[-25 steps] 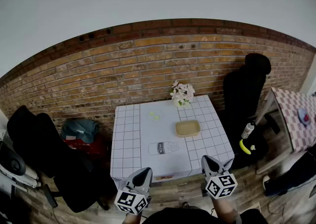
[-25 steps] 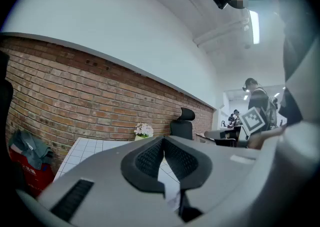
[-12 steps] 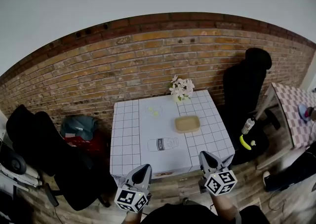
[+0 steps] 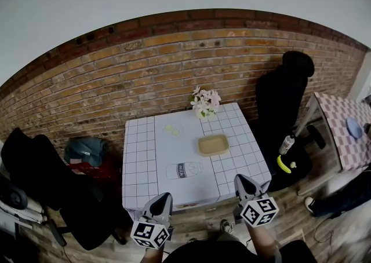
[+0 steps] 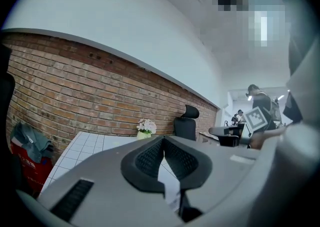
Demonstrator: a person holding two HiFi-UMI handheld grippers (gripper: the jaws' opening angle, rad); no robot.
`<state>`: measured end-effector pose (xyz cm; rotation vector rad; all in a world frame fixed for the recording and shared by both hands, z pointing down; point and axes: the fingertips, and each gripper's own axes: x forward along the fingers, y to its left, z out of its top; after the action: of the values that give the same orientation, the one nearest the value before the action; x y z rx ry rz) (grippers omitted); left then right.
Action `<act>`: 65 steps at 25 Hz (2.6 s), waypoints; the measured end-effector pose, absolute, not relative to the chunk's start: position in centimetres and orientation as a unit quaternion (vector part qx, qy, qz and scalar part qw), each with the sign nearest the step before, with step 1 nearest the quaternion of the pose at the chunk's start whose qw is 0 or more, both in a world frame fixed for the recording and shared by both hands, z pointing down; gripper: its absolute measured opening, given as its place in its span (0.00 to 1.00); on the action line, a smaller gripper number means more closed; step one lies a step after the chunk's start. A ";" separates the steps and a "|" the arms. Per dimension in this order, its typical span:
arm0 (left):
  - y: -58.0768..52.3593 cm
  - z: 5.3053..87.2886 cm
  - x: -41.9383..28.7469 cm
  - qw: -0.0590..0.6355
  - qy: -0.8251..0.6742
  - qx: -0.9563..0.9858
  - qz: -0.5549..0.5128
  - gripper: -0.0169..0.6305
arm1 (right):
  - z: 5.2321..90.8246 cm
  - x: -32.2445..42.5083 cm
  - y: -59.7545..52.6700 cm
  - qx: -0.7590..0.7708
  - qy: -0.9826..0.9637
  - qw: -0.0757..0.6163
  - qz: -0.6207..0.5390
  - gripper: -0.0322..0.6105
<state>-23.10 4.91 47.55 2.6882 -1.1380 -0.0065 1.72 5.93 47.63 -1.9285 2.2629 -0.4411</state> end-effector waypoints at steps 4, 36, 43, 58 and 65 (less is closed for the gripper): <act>3.6 47.4 -21.0 0.110 -0.400 0.910 -0.007 0.04 | 48.0 3.2 4.6 -0.626 0.762 0.064 -0.155 0.06; -1.7 48.6 -7.5 0.130 -0.503 0.855 -0.007 0.04 | 50.5 15.8 -3.6 -0.527 0.823 0.053 -0.206 0.06; -5.4 49.0 -6.7 0.132 -0.476 0.869 -0.003 0.04 | 50.7 16.3 -6.1 -0.548 0.809 0.062 -0.206 0.06; -14.9 50.4 -7.6 0.149 -0.431 0.890 0.023 0.04 | 52.1 14.5 -13.3 -0.579 0.783 0.069 -0.216 0.06; -18.3 52.0 -7.8 0.153 -0.414 0.896 0.036 0.04 | 53.9 14.0 -15.8 -0.593 0.769 0.060 -0.233 0.06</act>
<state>-7.79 -18.26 51.99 2.5705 -1.1880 0.1034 13.96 -15.83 53.94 -1.7930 2.3260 -0.7063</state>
